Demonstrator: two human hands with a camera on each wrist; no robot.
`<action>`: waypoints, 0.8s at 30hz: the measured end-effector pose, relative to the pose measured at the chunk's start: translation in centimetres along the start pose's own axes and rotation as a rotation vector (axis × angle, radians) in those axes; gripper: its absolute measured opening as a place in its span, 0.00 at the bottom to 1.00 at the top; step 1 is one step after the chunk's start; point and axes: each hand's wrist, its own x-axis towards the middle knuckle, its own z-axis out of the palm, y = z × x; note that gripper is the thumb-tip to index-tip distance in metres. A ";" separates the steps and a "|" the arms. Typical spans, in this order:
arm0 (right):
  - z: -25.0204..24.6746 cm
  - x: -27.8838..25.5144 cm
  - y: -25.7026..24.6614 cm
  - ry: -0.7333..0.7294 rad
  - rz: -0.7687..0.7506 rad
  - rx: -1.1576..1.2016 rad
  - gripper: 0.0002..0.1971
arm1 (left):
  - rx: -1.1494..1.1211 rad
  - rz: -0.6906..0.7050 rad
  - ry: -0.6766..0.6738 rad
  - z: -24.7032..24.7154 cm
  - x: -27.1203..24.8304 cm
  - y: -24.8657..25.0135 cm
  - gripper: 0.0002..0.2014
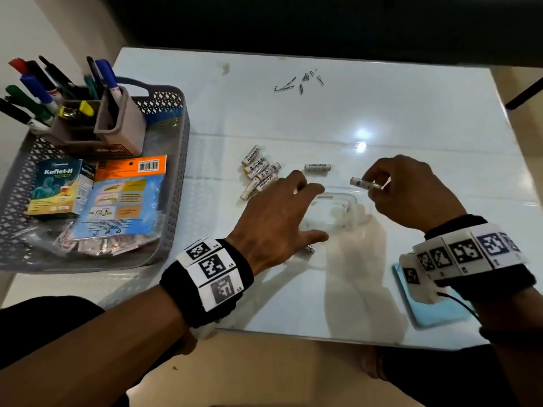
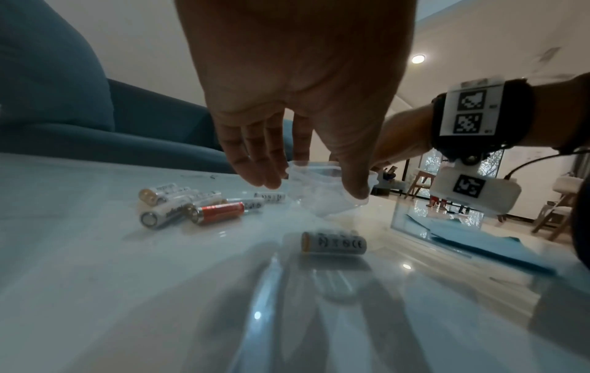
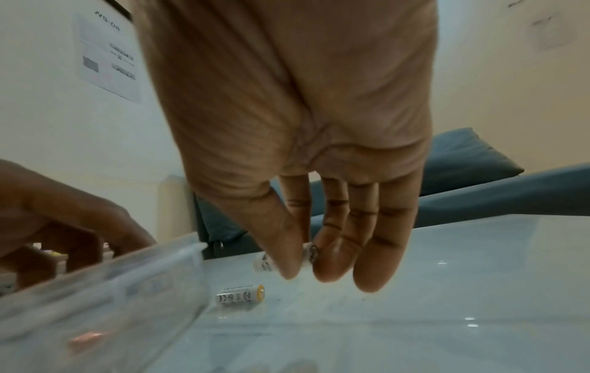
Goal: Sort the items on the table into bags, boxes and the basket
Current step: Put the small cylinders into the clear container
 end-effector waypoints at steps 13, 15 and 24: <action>0.2 0.8 0.1 0.133 0.006 0.157 0.10 | 0.066 0.020 -0.074 -2.1 1.4 1.7 0.28; -0.2 0.9 0.0 0.180 0.012 0.239 0.09 | 0.106 0.180 -0.169 -2.3 0.5 1.6 0.19; -0.4 1.0 -0.7 0.109 0.071 0.500 0.08 | 0.323 0.207 -0.370 0.1 -1.6 2.4 0.10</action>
